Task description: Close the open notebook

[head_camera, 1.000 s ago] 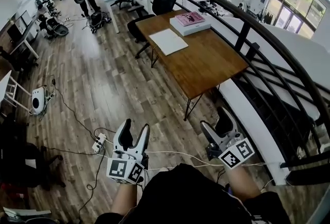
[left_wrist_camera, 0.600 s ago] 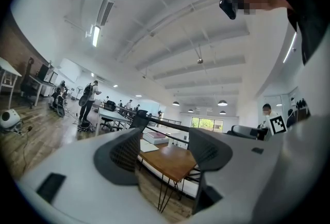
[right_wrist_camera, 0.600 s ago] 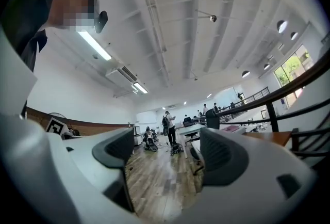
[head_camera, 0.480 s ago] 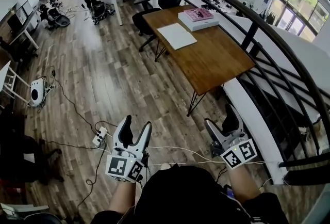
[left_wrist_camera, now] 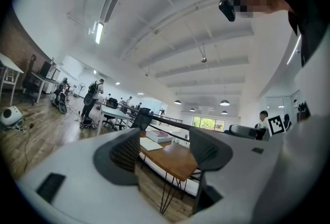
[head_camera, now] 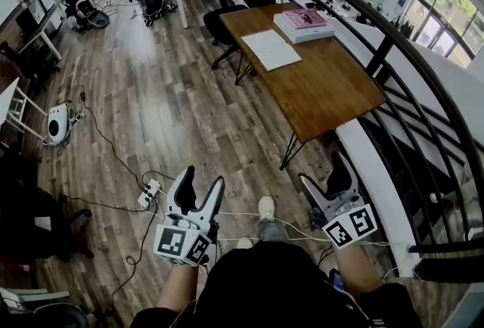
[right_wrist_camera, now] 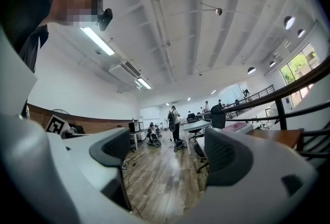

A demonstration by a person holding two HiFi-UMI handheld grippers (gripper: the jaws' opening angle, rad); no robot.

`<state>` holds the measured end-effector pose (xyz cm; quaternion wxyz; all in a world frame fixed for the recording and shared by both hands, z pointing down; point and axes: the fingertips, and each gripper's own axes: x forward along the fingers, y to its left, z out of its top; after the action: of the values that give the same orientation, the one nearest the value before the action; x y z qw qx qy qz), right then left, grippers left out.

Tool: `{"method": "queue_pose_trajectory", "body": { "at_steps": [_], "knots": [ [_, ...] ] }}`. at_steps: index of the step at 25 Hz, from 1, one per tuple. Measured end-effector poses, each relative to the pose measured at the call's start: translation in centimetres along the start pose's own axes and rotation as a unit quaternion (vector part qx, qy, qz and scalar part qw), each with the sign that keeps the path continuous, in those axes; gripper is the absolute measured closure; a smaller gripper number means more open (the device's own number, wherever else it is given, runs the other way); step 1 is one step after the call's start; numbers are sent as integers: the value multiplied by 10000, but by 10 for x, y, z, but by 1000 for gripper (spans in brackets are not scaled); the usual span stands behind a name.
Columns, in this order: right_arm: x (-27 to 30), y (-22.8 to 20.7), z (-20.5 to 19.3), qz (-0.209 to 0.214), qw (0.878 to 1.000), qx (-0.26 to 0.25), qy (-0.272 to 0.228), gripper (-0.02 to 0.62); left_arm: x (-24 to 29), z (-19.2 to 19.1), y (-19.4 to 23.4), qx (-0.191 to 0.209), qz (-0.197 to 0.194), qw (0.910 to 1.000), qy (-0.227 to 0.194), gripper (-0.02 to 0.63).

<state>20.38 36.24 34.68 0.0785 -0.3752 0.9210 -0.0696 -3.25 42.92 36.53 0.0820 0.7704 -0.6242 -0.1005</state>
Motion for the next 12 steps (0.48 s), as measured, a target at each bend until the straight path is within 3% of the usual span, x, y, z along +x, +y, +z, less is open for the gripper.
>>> {"method": "queue_pose_trajectory", "body": {
  "at_steps": [12],
  "knots": [
    [107,-84,16,424,9983,145,-377,160,97,34,30,496,465,9969,-406,316]
  ]
}}
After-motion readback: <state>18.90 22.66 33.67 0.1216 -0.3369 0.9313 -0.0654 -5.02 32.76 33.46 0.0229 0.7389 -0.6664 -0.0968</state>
